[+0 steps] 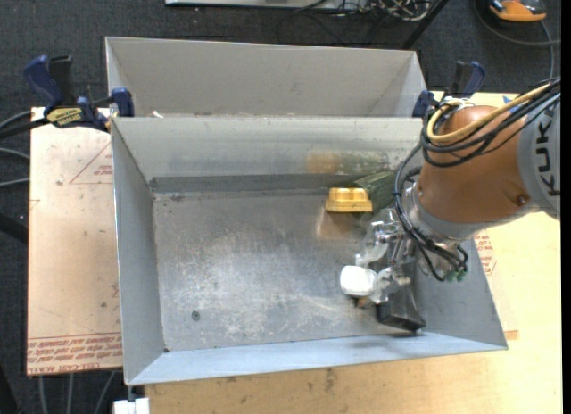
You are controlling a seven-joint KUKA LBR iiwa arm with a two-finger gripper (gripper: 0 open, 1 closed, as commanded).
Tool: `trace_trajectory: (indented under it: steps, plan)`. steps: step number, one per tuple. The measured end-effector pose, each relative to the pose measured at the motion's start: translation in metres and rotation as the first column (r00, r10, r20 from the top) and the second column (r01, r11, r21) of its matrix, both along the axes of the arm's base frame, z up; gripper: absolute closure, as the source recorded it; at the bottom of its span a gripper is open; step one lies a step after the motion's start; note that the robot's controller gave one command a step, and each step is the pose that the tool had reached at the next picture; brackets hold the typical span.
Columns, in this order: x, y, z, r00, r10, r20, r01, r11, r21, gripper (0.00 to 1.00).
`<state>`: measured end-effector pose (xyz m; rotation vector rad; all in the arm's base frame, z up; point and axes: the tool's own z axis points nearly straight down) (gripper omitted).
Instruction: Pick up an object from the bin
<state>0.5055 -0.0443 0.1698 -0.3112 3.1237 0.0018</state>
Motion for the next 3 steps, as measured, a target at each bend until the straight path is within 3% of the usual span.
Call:
trace_trajectory:
  steps: [1, 2, 3]
  plan:
    - [-0.004, -0.006, -0.015, 0.997, -0.071, -0.005, 0.071, 0.997, -0.001, 1.0]
    - [-0.008, 0.0, 0.027, 1.0, -0.027, -0.01, 0.027, 1.0, 0.0, 1.0]
    - [-0.006, -0.001, 0.08, 1.0, -0.024, 0.003, 0.024, 1.0, -0.001, 1.0]
